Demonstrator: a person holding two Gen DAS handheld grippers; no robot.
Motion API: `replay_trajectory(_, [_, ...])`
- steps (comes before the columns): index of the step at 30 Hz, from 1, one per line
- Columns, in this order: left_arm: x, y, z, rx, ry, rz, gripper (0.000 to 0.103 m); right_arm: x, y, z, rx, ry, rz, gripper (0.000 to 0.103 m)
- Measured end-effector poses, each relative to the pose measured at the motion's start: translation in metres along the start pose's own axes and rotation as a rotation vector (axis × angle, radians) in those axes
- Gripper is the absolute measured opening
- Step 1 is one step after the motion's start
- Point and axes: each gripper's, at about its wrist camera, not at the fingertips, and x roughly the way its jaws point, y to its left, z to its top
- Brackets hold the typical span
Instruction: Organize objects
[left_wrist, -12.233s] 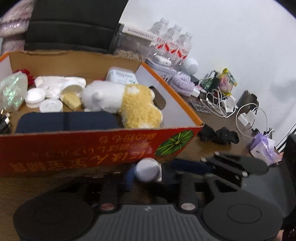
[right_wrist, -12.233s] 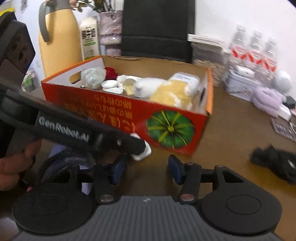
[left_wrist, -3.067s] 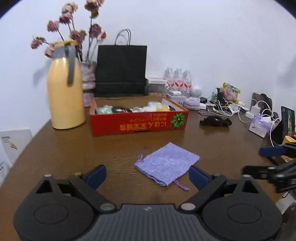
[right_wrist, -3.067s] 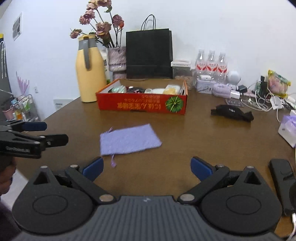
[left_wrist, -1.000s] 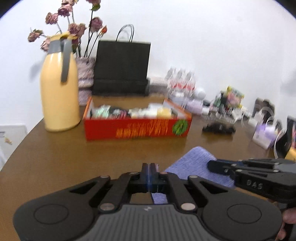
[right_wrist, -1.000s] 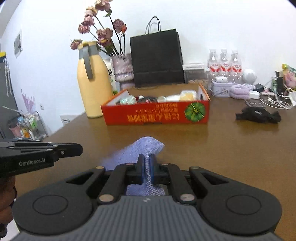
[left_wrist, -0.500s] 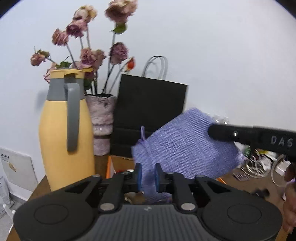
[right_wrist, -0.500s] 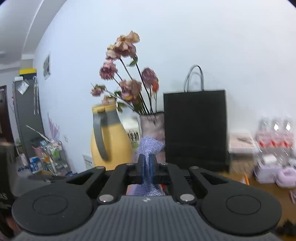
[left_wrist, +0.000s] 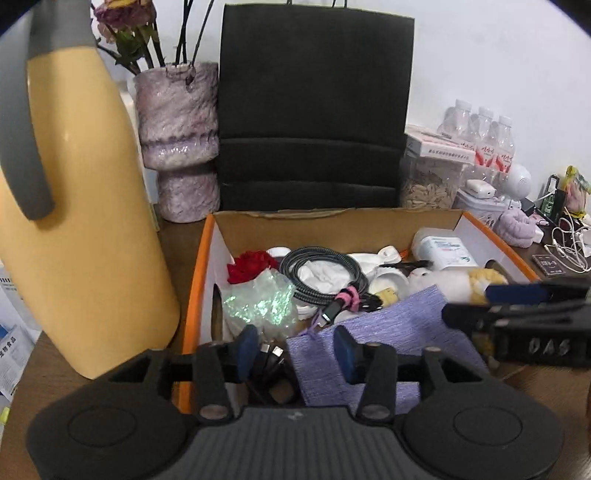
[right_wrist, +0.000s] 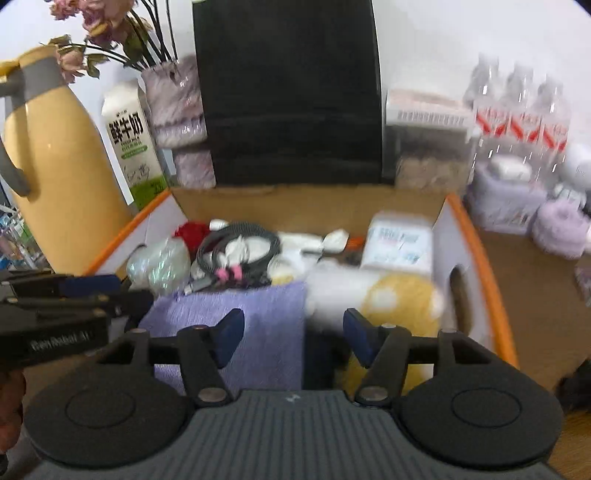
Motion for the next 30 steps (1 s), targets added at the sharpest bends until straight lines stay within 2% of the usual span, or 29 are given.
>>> replay_trajectory(1, [-0.011,-0.004,0.000,0.004,-0.012,-0.005,0.057,-0.007,0.000,0.005,-0.013,-0.014,-0.010,0.077])
replay_trajectory(2, [-0.022,-0.004,0.003,0.009,-0.028,-0.012,0.068,-0.015,0.001,0.012,-0.026,-0.034,-0.021,0.088])
replay_trajectory(3, [-0.034,-0.006,0.007,0.021,-0.050,-0.023,0.080,-0.028,0.001,0.015,-0.039,-0.058,-0.029,0.092])
replay_trajectory(4, [-0.048,-0.009,0.007,0.035,-0.071,-0.034,0.084,-0.042,0.002,0.019,-0.051,-0.084,-0.036,0.099])
replay_trajectory(8, [-0.102,-0.015,0.008,0.046,-0.114,-0.016,0.089,-0.102,0.003,0.015,-0.070,-0.156,-0.055,0.103])
replay_trajectory(11, [-0.159,-0.018,-0.016,0.025,-0.165,-0.049,0.102,-0.150,0.008,-0.008,-0.064,-0.188,-0.041,0.103])
replay_trajectory(15, [-0.233,-0.026,-0.078,0.065,-0.212,-0.102,0.103,-0.219,0.019,-0.073,-0.079,-0.202,0.007,0.103])
replay_trajectory(20, [-0.291,-0.041,-0.161,0.094,-0.217,-0.057,0.103,-0.283,0.036,-0.160,-0.025,-0.171,0.015,0.103])
replay_trajectory(22, [-0.306,-0.042,-0.191,0.057,-0.177,-0.057,0.103,-0.298,0.042,-0.189,-0.009,-0.159,0.009,0.103])
replay_trajectory(25, [-0.319,-0.044,-0.227,-0.016,-0.109,-0.052,0.103,-0.308,0.055,-0.233,0.056,-0.139,-0.081,0.103])
replay_trajectory(28, [-0.330,-0.048,-0.246,0.014,-0.103,-0.020,0.103,-0.314,0.066,-0.259,0.094,-0.098,-0.095,0.103])
replay_trajectory(30, [-0.340,-0.047,-0.250,0.018,-0.129,-0.011,0.103,-0.321,0.074,-0.262,0.083,-0.104,-0.090,0.103])
